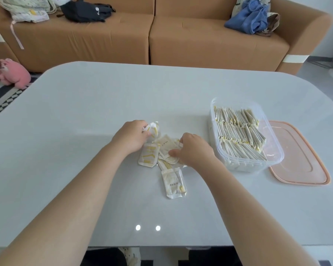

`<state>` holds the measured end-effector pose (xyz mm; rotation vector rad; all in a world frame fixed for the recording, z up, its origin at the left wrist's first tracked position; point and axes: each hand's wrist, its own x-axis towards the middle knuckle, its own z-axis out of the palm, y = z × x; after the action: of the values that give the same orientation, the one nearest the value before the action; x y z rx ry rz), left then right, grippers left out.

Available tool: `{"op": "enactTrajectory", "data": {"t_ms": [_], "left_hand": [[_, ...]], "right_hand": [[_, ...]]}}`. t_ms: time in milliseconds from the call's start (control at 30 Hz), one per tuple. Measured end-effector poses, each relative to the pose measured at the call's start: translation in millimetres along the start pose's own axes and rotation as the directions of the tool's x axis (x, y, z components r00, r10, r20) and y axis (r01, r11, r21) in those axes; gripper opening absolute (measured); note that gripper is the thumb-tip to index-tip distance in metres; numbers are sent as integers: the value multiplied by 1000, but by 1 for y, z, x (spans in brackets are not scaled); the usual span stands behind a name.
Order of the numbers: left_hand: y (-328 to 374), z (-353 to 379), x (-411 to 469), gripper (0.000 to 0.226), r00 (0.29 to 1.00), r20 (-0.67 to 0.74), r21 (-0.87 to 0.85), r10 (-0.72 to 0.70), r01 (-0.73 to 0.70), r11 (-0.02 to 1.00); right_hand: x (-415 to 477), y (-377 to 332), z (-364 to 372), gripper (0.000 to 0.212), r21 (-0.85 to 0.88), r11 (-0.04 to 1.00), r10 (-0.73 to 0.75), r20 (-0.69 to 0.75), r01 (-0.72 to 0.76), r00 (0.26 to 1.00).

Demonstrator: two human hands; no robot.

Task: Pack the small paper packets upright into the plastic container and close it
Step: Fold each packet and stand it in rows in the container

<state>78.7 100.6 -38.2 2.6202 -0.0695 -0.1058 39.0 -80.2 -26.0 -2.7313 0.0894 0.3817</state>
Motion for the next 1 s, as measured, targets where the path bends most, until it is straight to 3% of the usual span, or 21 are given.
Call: {"op": "enactTrajectory", "data": {"t_ms": [167, 300, 400, 500, 633, 733, 800, 1000], "left_hand": [[4, -11, -33, 41, 993, 5, -122, -114, 114, 986], [7, -7, -64, 34, 979, 74, -103, -188, 195, 975], [16, 3, -72, 28, 972, 28, -51, -233, 234, 971], [28, 18, -72, 11, 960, -66, -16, -274, 273, 962], [33, 28, -70, 18, 946, -125, -80, -301, 292, 953], [29, 23, -63, 39, 932, -42, -240, -360, 340, 909], [27, 19, -62, 50, 921, 15, -242, -388, 380, 893], [27, 15, -63, 12, 943, 68, -215, -326, 333, 918]], "right_hand": [[-13, 6, 0, 14, 165, 986, 18, -133, 4, 991], [-27, 12, -3, 8, 269, 962, 42, -279, 36, 959], [-34, 15, -1, 7, 289, 955, 31, -308, 63, 951], [-34, 17, 1, 8, 281, 956, 6, -303, 84, 953], [-34, 21, 1, 12, 284, 953, -23, -268, 102, 963], [-33, 22, 0, 33, 319, 942, -33, -216, 103, 976], [-31, 23, 1, 42, 332, 938, -33, -189, 95, 981], [-25, 28, 2, 22, 420, 903, -67, -77, 93, 995]]}}
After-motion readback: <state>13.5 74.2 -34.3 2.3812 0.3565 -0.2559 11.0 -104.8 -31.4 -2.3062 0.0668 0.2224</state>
